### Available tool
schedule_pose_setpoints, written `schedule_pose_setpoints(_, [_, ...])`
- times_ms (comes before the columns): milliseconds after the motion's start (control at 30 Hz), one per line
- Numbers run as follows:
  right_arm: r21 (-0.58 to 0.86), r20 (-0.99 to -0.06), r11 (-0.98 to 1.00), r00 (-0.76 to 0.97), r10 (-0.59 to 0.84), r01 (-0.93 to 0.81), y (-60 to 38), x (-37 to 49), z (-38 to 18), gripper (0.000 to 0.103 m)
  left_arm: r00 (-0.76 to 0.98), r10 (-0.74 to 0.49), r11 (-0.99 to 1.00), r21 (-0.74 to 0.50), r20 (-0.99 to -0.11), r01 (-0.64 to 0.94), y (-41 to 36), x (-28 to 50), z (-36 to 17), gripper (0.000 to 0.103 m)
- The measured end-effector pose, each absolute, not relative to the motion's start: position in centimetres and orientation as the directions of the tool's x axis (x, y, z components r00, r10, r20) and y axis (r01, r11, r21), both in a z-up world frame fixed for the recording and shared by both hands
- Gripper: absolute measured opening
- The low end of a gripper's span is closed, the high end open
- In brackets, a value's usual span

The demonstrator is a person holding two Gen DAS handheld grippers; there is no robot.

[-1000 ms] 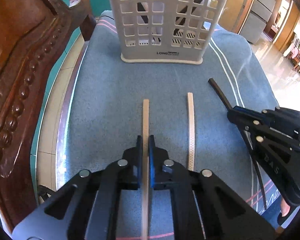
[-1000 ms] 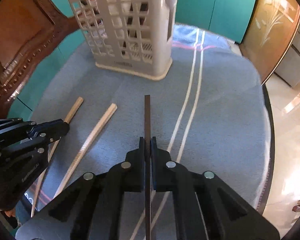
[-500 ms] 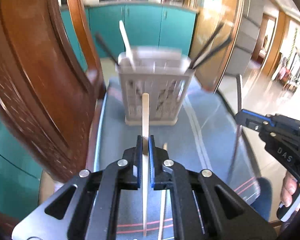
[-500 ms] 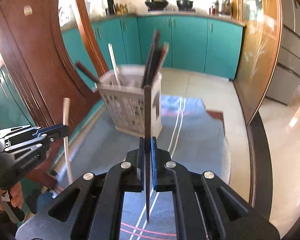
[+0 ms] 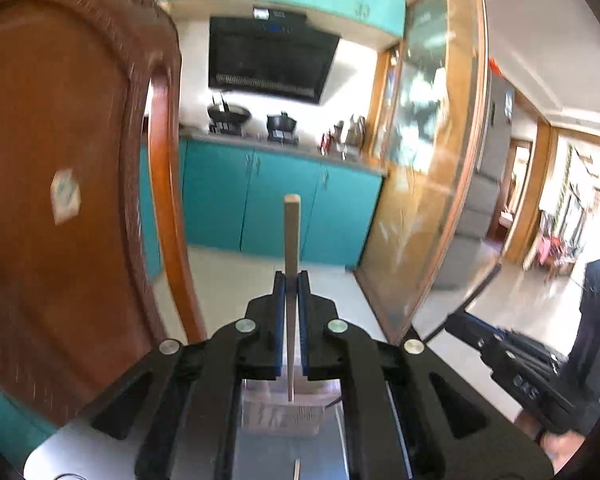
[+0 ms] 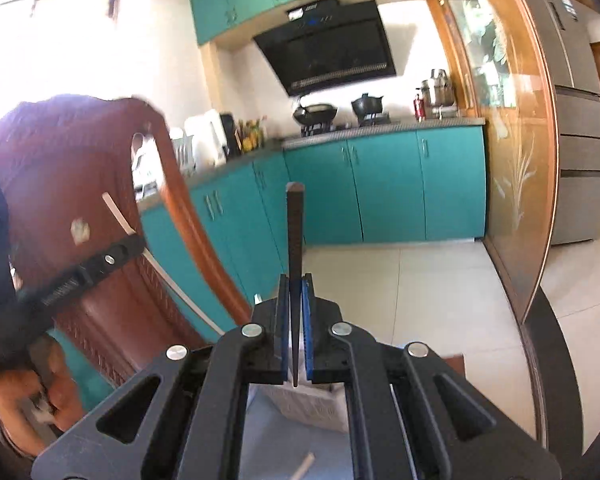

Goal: Organize utensils
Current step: 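Lift both chopsticks into the white basket and open both tools, then return the left tool to the last light chopstick and close on it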

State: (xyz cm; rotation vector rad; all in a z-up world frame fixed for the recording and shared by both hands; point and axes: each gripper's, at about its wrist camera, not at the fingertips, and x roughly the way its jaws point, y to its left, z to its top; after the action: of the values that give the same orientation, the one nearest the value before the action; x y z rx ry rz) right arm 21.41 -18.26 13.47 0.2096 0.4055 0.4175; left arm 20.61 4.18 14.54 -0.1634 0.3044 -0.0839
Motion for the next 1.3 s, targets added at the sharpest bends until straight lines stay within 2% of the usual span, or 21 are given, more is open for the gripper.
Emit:
schedule_pose_setpoints(67, [0.264, -0.329, 0.902, 0.847, 0.417, -0.342, -17.7, 22.0, 13.9, 0.007, 0.960, -0.064, 0.986, -0.163, -0.271, 0.020, 3.9, 22.4, 14.4, 0.007])
schedule_pose_setpoints(300, [0.180, -0.338, 0.929, 0.867, 0.366, -0.322, -15.5, 23.4, 11.9, 0.006, 0.948, -0.024, 0.988, -0.150, -0.316, -0.025, 3.8, 25.2, 11.0, 0.007])
schedule_pose_setpoints(500, [0.151, -0.386, 0.940, 0.857, 0.341, -0.307, -14.1, 24.8, 9.0, 0.006, 0.930, -0.006, 0.992, -0.117, -0.367, -0.039, 3.6, 27.6, 7.8, 0.007])
schedule_pose_setpoints(967, [0.117, -0.477, 0.952, 0.825, 0.304, -0.283, -12.5, 24.9, 4.6, 0.007, 0.900, -0.016, 0.991, -0.127, -0.435, -0.044, 4.0, 26.2, 4.4, 0.008])
schedule_pose_setpoints(1033, [0.133, -0.482, 0.952, 0.821, 0.305, -0.275, -12.8, 24.9, 4.5, 0.013, 0.897, -0.022, 0.990, -0.131, -0.442, -0.041, 4.0, 25.8, 4.0, 0.008])
schedule_pose_setpoints(1100, [0.151, -0.471, 0.949, 0.824, 0.314, -0.275, -13.1, 24.5, 4.7, 0.020, 0.895, -0.033, 0.989, -0.144, -0.444, -0.035, 4.2, 25.4, 3.8, 0.013])
schedule_pose_setpoints(1200, [0.174, -0.425, 0.944, 0.844, 0.328, -0.280, -13.9, 23.0, 5.7, 0.024, 0.896, -0.057, 0.986, -0.166, -0.440, -0.019, 4.2, 24.4, 3.9, 0.026])
schedule_pose_setpoints(1300, [0.177, -0.366, 0.939, 0.866, 0.341, -0.295, -14.9, 20.4, 6.9, 0.026, 0.896, -0.074, 0.987, -0.158, -0.438, 0.004, 3.6, 22.8, 3.5, 0.030])
